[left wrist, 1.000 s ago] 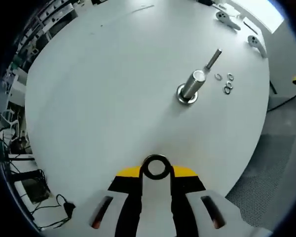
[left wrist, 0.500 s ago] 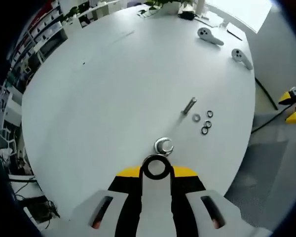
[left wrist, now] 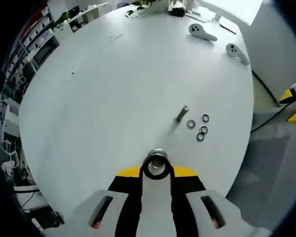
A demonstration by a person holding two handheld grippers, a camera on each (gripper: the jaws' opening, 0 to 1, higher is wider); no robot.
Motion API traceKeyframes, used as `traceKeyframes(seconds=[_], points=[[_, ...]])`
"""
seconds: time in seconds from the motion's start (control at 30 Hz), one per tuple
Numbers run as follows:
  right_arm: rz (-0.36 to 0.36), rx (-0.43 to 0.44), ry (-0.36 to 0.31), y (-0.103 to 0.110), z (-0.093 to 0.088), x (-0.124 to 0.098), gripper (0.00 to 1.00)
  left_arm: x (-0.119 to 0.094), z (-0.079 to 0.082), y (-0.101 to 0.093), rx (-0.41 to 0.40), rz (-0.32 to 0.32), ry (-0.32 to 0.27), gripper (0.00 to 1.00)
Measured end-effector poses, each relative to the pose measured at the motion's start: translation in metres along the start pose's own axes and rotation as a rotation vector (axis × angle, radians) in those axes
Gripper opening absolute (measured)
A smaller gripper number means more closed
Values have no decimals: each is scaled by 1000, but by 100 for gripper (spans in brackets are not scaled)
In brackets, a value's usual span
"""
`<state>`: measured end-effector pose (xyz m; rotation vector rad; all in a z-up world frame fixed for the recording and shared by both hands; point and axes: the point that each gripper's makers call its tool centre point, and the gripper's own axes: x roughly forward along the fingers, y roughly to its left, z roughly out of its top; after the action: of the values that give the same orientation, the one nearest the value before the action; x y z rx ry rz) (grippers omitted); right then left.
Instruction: Place the washer onto the threaded stud by aligning its center hole with the stud, sliding it down to the base, and recovering from edge contact or off-axis alignment until the washer reaches the visible bottom stop.
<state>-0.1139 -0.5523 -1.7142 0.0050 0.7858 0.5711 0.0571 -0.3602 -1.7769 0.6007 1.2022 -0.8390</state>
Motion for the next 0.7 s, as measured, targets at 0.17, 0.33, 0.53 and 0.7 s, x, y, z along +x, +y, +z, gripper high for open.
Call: traceKeyframes(seconds=[0.17, 0.33, 0.53, 0.7], points=[[-1, -1, -2, 0, 0, 0, 29, 6, 1, -2, 25, 2, 16, 19], [-2, 0, -4, -1, 0, 0, 29, 12, 1, -1, 52, 13, 38, 19], [-4, 3, -3, -1, 0, 0, 29, 21, -1, -2, 101, 31, 71, 19], [-6, 6, -1, -2, 0, 0, 29, 30, -3, -3, 112, 36, 93, 19]])
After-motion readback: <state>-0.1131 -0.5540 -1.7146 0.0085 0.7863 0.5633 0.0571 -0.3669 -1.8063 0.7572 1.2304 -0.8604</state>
